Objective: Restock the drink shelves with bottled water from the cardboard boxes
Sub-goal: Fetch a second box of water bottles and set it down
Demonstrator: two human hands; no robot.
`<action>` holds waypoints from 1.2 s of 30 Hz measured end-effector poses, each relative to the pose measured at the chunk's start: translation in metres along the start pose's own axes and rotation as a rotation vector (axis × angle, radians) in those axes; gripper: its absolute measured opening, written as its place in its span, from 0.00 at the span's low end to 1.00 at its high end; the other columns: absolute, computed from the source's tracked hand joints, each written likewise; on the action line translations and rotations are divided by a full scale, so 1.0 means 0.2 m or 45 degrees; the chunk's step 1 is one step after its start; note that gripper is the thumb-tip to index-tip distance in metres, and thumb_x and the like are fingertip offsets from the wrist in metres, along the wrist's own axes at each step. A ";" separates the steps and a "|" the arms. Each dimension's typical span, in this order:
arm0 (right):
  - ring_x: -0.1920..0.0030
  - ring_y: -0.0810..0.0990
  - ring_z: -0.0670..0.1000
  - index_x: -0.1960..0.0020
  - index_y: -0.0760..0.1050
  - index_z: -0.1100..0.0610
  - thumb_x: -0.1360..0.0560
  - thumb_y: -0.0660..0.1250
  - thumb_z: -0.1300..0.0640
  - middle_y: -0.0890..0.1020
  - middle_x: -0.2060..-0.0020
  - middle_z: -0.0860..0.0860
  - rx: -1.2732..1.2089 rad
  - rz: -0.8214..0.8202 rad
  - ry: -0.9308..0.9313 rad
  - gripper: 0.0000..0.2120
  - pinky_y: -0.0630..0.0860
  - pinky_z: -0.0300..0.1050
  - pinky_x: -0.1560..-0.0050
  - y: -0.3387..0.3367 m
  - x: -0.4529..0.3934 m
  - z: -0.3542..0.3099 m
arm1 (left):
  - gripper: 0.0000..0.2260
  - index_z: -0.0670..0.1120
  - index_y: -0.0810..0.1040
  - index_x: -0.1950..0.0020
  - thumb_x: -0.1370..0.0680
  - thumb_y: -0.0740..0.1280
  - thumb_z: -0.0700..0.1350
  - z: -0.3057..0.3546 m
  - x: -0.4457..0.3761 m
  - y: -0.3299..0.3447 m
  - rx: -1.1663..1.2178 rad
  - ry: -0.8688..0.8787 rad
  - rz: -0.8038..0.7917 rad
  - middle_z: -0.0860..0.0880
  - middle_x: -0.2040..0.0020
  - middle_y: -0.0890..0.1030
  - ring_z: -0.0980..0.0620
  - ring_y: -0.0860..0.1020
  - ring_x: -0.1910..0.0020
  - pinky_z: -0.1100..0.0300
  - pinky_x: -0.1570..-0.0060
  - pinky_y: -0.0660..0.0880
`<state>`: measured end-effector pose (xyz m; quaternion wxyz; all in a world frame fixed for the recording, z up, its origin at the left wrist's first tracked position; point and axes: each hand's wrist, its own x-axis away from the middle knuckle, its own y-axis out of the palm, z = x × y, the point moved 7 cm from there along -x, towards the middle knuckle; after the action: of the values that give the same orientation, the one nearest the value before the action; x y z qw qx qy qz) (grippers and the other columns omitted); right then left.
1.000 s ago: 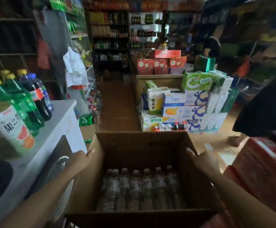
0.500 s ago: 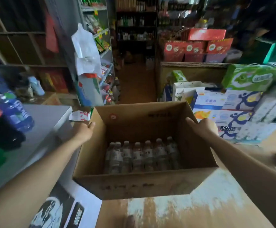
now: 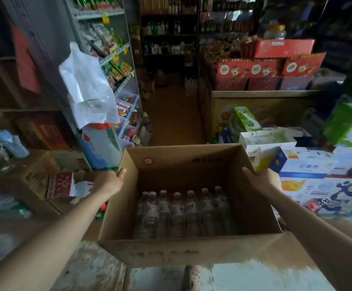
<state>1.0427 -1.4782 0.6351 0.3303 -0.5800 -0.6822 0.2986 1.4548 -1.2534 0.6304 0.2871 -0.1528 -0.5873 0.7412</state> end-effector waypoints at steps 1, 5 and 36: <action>0.57 0.79 0.60 0.52 0.78 0.64 0.24 0.62 0.39 0.81 0.58 0.60 0.010 -0.011 0.004 0.27 0.74 0.48 0.59 0.05 -0.14 -0.05 | 0.28 0.37 0.77 0.54 0.18 0.50 0.59 0.05 -0.13 0.01 -0.029 0.004 -0.007 0.36 0.52 0.80 0.38 0.79 0.51 0.54 0.57 0.71; 0.65 0.73 0.55 0.64 0.74 0.63 0.24 0.63 0.39 0.79 0.62 0.60 0.049 -0.066 0.032 0.26 0.69 0.46 0.63 0.19 -0.70 -0.29 | 0.29 0.35 0.77 0.49 0.18 0.49 0.59 0.24 -0.65 0.02 -0.046 0.017 -0.056 0.35 0.49 0.80 0.37 0.78 0.49 0.52 0.54 0.73; 0.49 0.79 0.65 0.55 0.79 0.68 0.22 0.60 0.41 0.81 0.52 0.65 -0.027 -0.035 0.089 0.28 0.74 0.51 0.51 1.06 -5.01 -2.15 | 0.31 0.33 0.79 0.57 0.19 0.52 0.59 2.07 -5.14 0.04 0.050 0.031 -0.031 0.33 0.54 0.81 0.37 0.80 0.55 0.52 0.57 0.74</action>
<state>1.6214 -2.4264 0.6229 0.3520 -0.5841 -0.6811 0.2663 2.0304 -2.2011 0.6175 0.3062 -0.1491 -0.5710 0.7470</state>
